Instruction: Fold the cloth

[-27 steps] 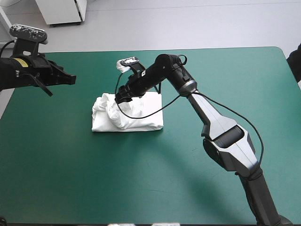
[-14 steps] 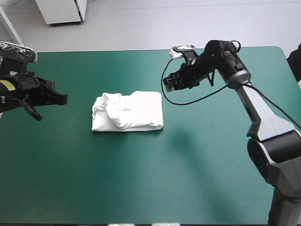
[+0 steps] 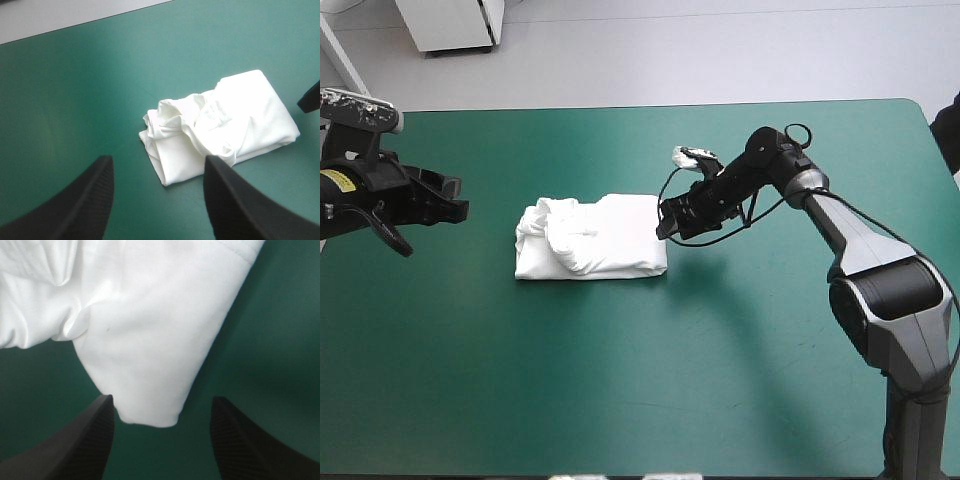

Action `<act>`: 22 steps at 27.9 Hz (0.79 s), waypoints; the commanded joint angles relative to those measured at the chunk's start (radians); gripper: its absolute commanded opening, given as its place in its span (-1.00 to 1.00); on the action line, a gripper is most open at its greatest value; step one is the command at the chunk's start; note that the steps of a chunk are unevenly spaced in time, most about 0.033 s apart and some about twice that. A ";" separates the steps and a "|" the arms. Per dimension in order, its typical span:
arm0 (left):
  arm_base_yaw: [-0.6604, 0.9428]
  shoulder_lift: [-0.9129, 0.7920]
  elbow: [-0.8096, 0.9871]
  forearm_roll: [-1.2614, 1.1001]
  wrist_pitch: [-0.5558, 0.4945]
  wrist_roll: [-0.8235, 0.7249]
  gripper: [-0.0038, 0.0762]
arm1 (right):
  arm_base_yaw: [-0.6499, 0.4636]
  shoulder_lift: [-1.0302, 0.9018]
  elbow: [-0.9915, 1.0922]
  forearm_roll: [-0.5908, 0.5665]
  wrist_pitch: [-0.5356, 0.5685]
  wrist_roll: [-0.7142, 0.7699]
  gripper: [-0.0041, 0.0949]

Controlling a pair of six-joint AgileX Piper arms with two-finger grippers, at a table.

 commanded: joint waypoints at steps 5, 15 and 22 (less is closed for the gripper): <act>0.003 -0.019 -0.023 -0.015 -0.062 -0.001 0.11 | -0.002 0.054 -0.121 0.124 -0.023 -0.042 0.18; 0.003 -0.019 -0.023 -0.015 -0.065 0.001 0.11 | 0.016 0.156 -0.244 0.113 0.002 -0.005 0.18; 0.003 -0.019 -0.023 -0.015 -0.065 0.003 0.11 | 0.020 0.189 -0.242 0.101 0.029 0.010 0.16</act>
